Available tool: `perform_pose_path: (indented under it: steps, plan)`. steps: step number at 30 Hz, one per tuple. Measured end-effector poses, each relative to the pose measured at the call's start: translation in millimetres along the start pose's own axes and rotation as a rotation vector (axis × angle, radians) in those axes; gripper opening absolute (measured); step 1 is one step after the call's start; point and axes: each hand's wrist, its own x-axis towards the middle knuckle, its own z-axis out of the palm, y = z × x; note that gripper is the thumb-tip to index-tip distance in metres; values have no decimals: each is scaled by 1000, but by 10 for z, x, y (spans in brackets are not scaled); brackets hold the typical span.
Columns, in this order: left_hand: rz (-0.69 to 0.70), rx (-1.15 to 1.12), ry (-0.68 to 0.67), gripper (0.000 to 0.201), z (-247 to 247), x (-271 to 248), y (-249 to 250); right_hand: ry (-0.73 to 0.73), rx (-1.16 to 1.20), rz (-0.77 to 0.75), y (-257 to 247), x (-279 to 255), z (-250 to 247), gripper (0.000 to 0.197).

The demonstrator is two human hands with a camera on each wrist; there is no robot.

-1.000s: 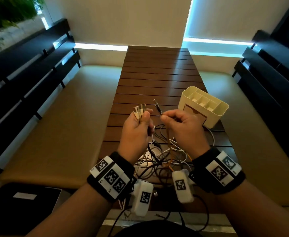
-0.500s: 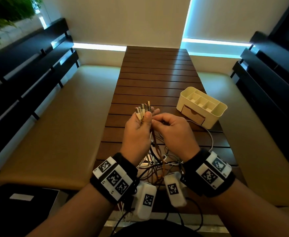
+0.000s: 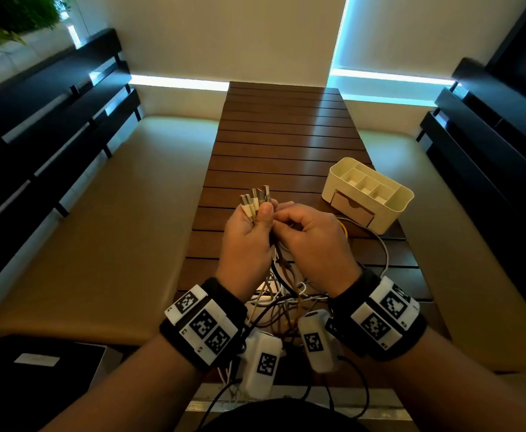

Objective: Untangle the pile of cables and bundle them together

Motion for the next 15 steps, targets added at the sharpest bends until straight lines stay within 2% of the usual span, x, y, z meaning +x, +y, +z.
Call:
perform_pose_path:
  steps: [4, 7, 9, 11, 13, 15]
  plan:
    - [-54, -107, 21, 22, -41, 2, 72, 79, 0, 20, 0, -39, 55, 5]
    - [-52, -175, 91, 22, -97, 44, 147, 135, -2, 115, 31, -76, 67, 22]
    - [-47, -195, 109, 23, -129, 53, 202, 48, 33, 202, 22, -86, 76, 25]
    - [-66, -239, 102, 22, -147, 50, 239, -92, 75, 278, 36, -93, 105, 20]
    - [-77, -258, 100, 21, -168, 50, 253, -191, 79, 277, 51, -113, 137, 12]
    - [-91, -273, 103, 23, -194, 44, 272, -225, 79, 224, 83, -134, 153, 12]
